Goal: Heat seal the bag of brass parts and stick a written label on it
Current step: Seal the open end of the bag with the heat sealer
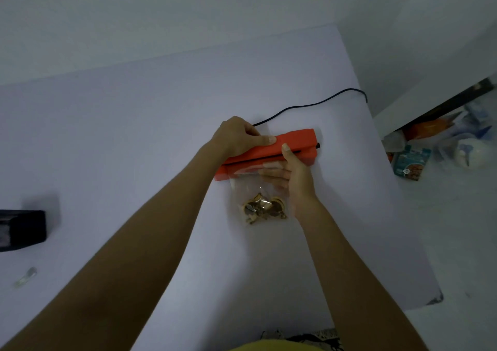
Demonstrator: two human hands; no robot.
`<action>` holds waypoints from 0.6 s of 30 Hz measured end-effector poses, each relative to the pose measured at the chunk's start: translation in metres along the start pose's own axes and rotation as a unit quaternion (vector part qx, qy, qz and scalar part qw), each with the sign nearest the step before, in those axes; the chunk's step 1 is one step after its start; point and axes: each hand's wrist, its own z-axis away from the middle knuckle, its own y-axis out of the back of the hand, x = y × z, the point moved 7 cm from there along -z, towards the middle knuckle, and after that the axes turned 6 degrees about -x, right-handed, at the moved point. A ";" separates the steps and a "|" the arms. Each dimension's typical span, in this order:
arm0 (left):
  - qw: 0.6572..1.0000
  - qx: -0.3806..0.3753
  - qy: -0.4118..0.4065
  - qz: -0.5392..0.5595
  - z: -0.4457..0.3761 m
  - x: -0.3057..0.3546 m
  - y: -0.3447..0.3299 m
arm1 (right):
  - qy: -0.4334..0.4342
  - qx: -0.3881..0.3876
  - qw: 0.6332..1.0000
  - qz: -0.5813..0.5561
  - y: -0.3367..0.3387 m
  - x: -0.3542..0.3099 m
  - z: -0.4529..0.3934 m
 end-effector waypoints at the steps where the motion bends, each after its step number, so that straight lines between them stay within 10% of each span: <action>1: 1.000 0.000 0.000 0.000 0.000 0.000 0.000 | -0.001 -0.002 1.000 -0.001 0.000 0.000 0.000; 18: 1.000 -0.002 -0.001 0.006 -0.001 0.000 0.000 | -0.036 0.011 0.991 0.131 0.043 -0.015 0.000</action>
